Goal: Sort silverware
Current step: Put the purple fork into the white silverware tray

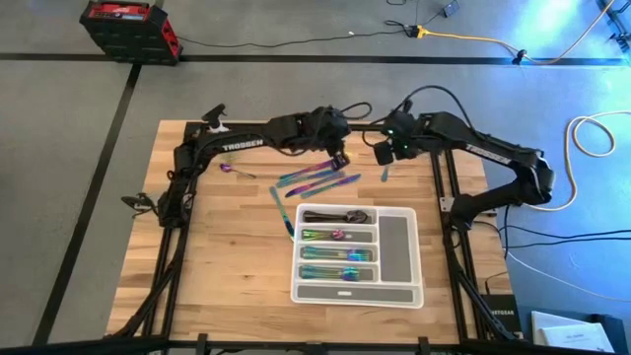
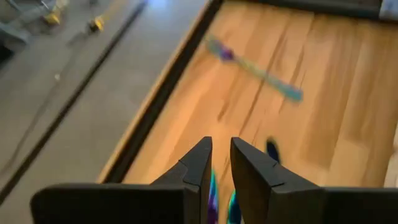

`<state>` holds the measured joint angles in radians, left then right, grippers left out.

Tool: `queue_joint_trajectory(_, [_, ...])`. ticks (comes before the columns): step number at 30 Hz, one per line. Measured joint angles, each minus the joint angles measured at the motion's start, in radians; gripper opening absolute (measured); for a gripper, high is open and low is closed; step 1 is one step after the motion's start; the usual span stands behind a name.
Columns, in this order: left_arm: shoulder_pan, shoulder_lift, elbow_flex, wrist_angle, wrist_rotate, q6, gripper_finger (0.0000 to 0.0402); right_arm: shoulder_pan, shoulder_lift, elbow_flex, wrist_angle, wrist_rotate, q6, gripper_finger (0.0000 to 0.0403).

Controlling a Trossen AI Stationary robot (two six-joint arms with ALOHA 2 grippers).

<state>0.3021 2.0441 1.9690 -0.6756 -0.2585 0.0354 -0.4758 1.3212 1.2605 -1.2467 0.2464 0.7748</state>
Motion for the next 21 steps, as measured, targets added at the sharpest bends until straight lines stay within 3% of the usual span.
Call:
queue_joint_trajectory(5, [0.063, 0.005, 0.0, -0.023, 0.06, -0.008, 0.0044, -0.071, 0.008, -0.137, 0.082, -0.201, -0.092, 0.0])
queue_joint_trajectory(8, [0.099, 0.023, 0.001, 0.001, 0.1, -0.034, 0.0044, -0.101, 0.009, -0.219, 0.163, -0.257, -0.137, 0.0])
queue_joint_trajectory(16, [0.136, 0.076, 0.001, -0.081, 0.107, -0.157, 0.0044, -0.196, 0.018, -0.379, 0.311, -0.145, -0.273, 0.0])
queue_joint_trajectory(21, [0.12, 0.088, -0.014, -0.104, 0.111, -0.166, 0.0044, -0.282, 0.077, -0.397, 0.419, -0.157, -0.399, 0.0])
